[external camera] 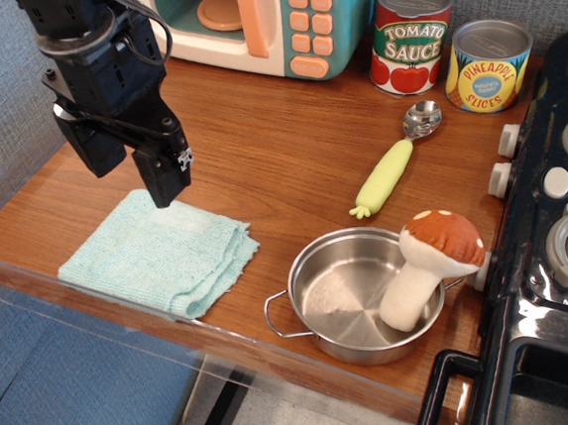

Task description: Take mushroom from the pot and move it to the left side of the towel.

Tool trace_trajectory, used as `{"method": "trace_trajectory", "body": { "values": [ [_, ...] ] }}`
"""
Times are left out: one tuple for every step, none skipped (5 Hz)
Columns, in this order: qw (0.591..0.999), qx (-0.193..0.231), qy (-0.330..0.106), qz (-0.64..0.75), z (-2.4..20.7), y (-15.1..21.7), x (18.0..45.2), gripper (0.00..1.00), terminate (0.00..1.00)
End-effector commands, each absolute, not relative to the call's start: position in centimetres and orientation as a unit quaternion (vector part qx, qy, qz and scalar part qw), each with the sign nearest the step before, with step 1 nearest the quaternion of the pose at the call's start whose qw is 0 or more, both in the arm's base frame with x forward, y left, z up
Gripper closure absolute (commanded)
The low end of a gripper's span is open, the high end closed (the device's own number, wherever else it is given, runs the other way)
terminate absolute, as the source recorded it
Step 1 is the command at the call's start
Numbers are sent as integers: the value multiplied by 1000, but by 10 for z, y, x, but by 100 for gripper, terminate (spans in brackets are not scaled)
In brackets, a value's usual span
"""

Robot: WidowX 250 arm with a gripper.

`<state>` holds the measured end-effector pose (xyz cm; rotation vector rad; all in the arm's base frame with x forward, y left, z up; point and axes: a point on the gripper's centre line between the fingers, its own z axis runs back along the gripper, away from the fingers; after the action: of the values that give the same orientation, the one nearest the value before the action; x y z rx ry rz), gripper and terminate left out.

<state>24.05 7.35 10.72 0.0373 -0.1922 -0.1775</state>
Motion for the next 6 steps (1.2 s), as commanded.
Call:
{"method": "trace_trajectory", "body": {
  "values": [
    [991,19,-96,-88,107,74,240,0,0],
    [983,17,-115,-142,114,38,245,0,0],
    [972,4,-134,-192,122,-7,251,0,0],
    [956,-15,-156,-249,128,-57,259,0,0],
    [949,-25,-158,-272,123,-92,271,0,0],
    [950,-28,-149,-271,110,-107,280,0,0]
  ]
}}
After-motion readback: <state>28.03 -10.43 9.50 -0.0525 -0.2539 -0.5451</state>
